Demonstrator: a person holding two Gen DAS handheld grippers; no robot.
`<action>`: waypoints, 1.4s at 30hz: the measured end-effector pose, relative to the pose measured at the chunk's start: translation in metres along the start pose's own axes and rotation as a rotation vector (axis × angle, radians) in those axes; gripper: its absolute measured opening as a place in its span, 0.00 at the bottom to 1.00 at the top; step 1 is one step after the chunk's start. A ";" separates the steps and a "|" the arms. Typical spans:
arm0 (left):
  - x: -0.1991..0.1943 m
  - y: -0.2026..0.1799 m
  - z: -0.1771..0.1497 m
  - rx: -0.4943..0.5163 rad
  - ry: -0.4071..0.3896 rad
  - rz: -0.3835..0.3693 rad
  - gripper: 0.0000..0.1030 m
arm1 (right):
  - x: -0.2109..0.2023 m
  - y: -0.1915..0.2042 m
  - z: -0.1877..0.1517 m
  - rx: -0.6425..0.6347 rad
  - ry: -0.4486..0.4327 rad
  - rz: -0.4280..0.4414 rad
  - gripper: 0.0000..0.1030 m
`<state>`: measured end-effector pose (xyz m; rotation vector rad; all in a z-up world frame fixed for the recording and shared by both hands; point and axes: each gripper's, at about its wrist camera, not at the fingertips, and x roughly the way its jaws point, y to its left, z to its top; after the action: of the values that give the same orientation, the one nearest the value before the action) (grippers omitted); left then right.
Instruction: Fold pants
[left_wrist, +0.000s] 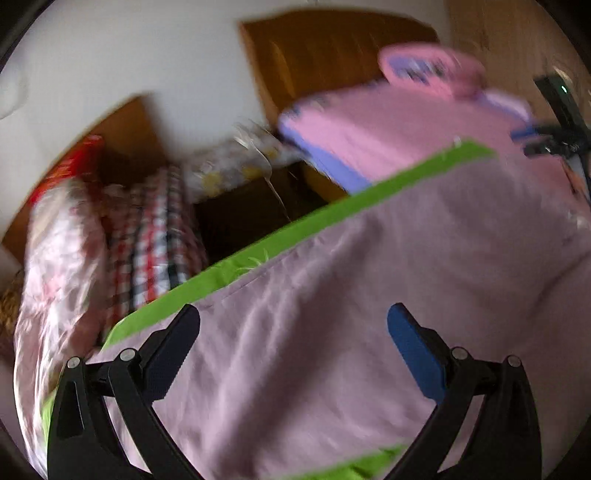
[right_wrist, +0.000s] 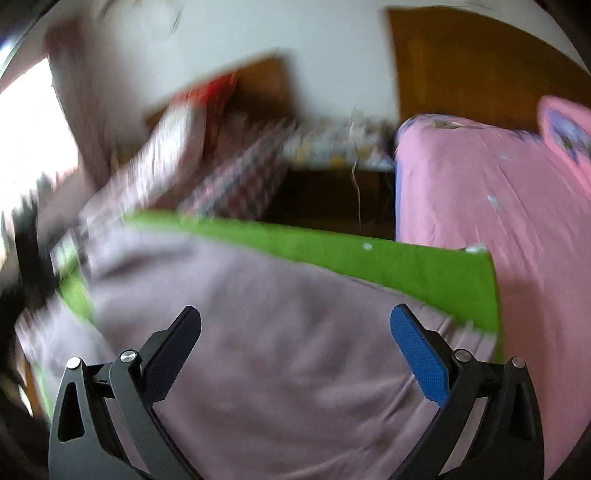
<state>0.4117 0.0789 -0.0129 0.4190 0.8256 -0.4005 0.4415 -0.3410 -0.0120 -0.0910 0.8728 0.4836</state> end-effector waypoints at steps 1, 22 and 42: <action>0.014 0.008 0.004 0.010 0.028 -0.045 0.95 | 0.015 -0.006 0.005 -0.065 0.035 -0.003 0.94; 0.128 0.072 0.045 0.062 0.147 -0.446 0.66 | 0.020 -0.013 -0.026 -0.275 0.002 -0.099 0.15; -0.046 0.036 0.019 0.183 -0.143 -0.018 0.05 | -0.097 0.071 -0.028 -0.255 -0.263 -0.360 0.13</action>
<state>0.4130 0.1078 0.0412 0.5462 0.6569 -0.5193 0.3377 -0.3210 0.0513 -0.4021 0.5178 0.2586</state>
